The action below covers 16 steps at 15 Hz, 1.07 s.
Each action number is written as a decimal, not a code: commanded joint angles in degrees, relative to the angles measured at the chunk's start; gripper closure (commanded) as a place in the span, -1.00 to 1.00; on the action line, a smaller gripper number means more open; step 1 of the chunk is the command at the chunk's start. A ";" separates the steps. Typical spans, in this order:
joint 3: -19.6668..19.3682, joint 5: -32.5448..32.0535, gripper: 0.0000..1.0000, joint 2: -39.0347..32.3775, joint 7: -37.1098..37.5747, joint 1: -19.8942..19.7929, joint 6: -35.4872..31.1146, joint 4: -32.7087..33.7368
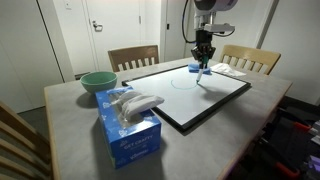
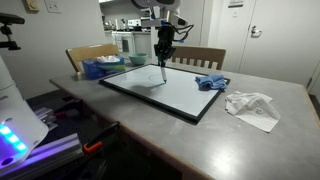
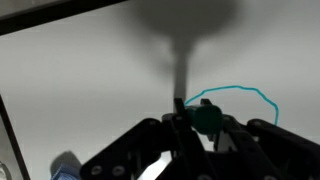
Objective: Use the marker in the bowl to draw a circle on the white board then put it back
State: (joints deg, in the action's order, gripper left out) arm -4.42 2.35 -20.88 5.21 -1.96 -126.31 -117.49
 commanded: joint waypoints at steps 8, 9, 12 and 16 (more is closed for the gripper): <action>-0.28 -2.87 0.89 -6.06 -1.26 -0.72 0.47 7.05; -0.32 -2.93 0.89 -6.49 -1.37 -0.75 0.59 7.70; -0.39 -2.95 0.89 -7.96 -1.76 -0.85 1.20 10.09; -0.32 -3.01 0.89 -9.83 -2.22 -0.80 2.12 13.30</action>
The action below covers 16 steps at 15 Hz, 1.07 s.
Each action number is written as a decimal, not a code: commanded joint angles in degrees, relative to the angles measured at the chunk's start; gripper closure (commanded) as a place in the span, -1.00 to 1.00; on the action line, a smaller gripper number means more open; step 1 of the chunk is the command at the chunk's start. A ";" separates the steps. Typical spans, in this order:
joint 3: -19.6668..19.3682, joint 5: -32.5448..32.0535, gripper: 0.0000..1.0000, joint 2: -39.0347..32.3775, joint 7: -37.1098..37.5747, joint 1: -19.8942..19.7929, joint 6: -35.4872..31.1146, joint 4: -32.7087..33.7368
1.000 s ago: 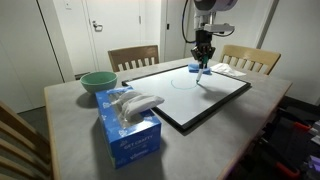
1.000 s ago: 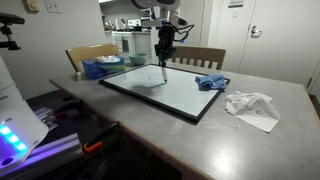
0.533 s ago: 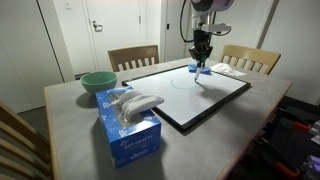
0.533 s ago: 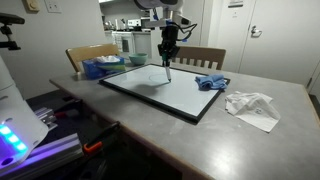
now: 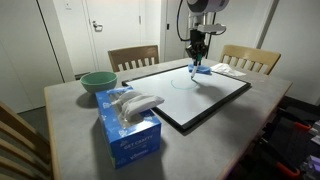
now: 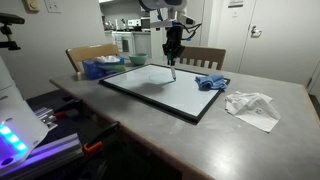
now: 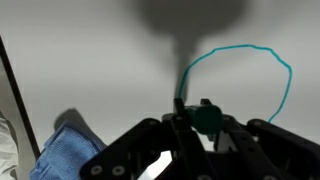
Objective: Use the marker in the bowl to draw a circle on the white board then put it back
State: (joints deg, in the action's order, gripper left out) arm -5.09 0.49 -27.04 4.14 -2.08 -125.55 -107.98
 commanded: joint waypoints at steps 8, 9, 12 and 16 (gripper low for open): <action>0.65 -1.59 0.89 -6.16 -1.32 -0.05 5.23 9.17; 0.86 -1.43 0.89 -6.26 -1.50 -0.02 5.85 9.63; 1.41 -1.29 0.89 -6.74 -2.02 0.22 6.83 10.86; 2.09 -1.42 0.89 -7.30 -2.51 0.58 7.31 12.17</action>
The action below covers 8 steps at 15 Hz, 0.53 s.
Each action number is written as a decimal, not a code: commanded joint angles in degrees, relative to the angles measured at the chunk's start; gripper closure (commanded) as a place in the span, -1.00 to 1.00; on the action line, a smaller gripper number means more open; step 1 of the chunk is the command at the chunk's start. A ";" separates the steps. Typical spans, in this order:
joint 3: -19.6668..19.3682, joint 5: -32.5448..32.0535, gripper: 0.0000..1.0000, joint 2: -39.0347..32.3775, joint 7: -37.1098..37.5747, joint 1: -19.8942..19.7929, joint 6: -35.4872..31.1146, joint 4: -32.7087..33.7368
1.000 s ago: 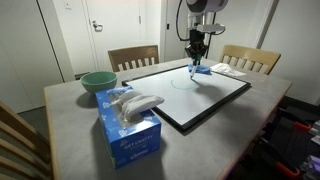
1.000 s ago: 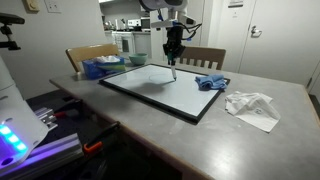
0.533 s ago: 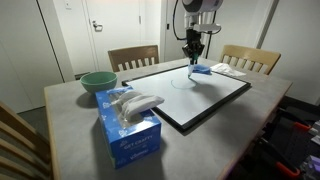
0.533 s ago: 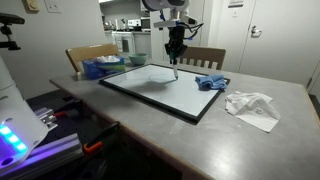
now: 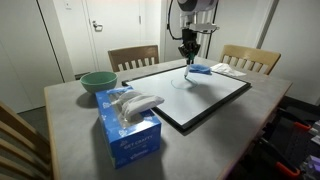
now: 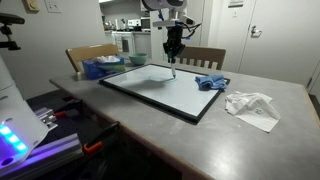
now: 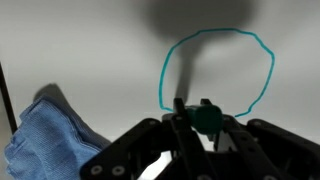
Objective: Use the marker in the bowl to draw a circle on the white board then put it back
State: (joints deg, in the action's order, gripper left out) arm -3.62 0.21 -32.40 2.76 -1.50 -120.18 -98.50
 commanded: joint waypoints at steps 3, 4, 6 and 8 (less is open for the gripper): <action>0.94 -1.22 0.89 -2.36 -1.33 0.30 2.33 3.33; 0.97 -1.28 0.89 -2.48 -1.37 0.45 2.43 3.50; 1.02 -1.29 0.89 -2.77 -1.51 0.63 2.83 4.04; 1.09 -1.33 0.89 -2.96 -1.63 0.87 2.97 4.27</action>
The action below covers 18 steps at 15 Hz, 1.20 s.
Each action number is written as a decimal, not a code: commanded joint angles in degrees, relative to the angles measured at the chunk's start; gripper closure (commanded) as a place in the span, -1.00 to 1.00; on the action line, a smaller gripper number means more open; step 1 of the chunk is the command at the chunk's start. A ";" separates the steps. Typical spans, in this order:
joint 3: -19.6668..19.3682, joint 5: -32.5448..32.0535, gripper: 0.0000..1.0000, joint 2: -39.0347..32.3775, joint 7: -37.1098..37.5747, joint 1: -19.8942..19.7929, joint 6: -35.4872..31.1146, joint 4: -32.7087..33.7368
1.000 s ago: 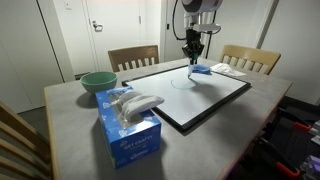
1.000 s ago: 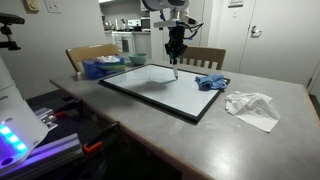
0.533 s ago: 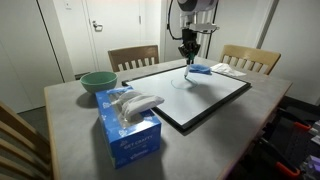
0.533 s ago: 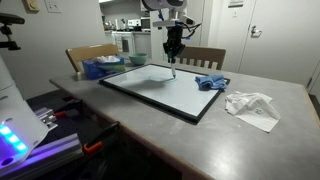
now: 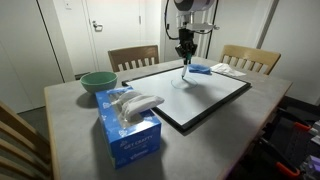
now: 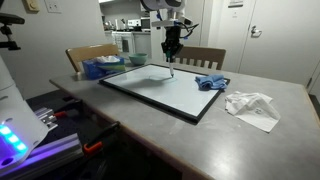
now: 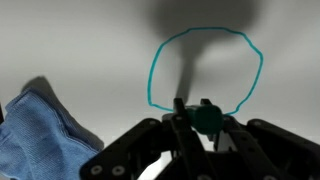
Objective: Use the marker in the bowl to draw a circle on the white board then put it back
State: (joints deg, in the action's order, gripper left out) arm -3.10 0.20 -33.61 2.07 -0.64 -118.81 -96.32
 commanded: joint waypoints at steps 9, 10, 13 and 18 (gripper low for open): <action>1.36 -1.71 0.89 -3.11 -1.27 1.19 2.82 4.06; 1.42 -1.82 0.89 -3.44 -1.34 1.29 3.07 4.56; 1.57 -2.29 0.89 -4.45 -1.51 1.56 4.37 6.39; 1.91 -2.50 0.89 -6.08 -1.81 2.26 6.29 9.19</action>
State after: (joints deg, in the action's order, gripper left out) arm -1.80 -0.90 -36.90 1.13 1.43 -114.53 -90.46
